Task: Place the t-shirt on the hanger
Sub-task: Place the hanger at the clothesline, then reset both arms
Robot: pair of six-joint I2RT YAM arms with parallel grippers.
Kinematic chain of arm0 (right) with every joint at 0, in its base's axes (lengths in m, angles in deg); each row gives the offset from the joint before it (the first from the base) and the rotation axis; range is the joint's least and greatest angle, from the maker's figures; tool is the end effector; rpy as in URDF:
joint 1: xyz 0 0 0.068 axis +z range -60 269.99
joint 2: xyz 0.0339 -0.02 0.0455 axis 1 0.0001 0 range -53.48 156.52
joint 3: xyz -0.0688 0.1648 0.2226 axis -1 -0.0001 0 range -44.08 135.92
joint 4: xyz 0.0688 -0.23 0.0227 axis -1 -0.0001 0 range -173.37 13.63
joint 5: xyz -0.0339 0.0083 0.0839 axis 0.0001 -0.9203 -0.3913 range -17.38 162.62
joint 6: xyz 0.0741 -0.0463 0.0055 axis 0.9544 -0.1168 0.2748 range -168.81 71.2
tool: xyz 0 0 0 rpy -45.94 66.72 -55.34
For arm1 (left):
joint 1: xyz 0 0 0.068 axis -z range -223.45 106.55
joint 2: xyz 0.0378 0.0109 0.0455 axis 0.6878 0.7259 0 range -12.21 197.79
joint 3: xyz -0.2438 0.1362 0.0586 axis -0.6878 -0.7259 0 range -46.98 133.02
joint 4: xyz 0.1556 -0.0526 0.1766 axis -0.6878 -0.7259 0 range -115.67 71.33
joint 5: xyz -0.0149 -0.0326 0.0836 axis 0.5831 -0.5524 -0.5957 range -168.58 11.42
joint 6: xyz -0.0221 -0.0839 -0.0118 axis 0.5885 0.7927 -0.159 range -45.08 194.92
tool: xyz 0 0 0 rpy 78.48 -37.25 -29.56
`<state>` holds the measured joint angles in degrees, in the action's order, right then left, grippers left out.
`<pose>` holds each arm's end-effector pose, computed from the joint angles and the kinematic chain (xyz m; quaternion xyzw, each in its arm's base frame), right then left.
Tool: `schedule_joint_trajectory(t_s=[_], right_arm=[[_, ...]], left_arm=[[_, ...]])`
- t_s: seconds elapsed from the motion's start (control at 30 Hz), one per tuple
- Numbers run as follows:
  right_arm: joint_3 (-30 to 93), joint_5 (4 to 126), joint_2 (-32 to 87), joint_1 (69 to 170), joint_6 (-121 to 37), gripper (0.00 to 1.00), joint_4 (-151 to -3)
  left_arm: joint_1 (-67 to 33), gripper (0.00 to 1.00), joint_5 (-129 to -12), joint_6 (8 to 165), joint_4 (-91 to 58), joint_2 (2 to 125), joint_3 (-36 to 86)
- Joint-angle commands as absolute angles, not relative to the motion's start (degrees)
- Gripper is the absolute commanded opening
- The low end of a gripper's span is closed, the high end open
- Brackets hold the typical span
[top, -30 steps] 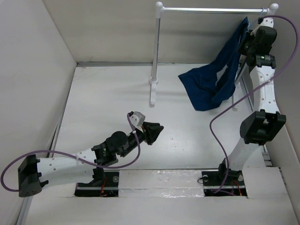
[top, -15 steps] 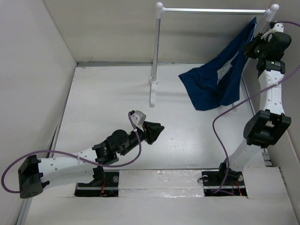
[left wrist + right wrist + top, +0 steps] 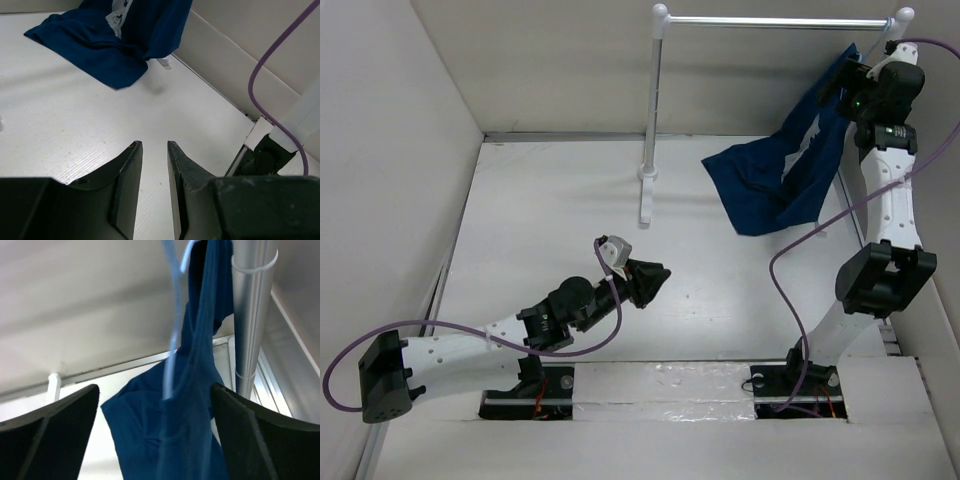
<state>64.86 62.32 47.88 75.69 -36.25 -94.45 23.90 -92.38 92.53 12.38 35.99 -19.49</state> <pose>0.4257 -0.0942 0.4465 0.1220 0.7582 0.0593 0.6378 0.0989 -0.1889 0.3240 0.1838 0.6157 -0.4581 0.6143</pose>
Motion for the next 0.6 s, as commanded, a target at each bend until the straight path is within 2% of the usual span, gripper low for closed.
schedule_joint_trajectory(t_s=[0.0,0.13,0.23,0.3,0.37,0.5,0.57], right_arm=[[67.9,74.6,40.8,79.9,-35.6,1.0,-93.9],[59.5,85.2,30.9,85.7,-34.5,1.0,-86.9],[45.3,89.1,19.0,89.6,-31.4,1.0,-80.5],[35.3,88.4,9.9,91.8,-28.7,1.0,-74.7],[29.8,87.6,4.2,93.8,-27.6,1.0,-71.4],[19.9,82.7,-7.5,100.1,-27.1,1.0,-70.3],[18.8,81.1,-13.1,103.4,-26.9,1.0,-73.4]], left_arm=[[23.6,0.24,-94.4,93.6,14.6,36.0,-19.3],[23.6,0.33,-99.4,95.4,14.4,35.6,-20.0],[23.6,0.44,-103.6,96.5,14.0,36.0,-20.1],[23.6,0.59,-105.0,97.2,11.9,36.7,-18.7],[23.6,0.68,-105.6,98.2,10.3,37.6,-17.0],[23.6,0.7,-102.2,100.1,9.9,38.9,-15.1],[23.6,0.71,-101.5,101.3,8.9,39.7,-13.5]])
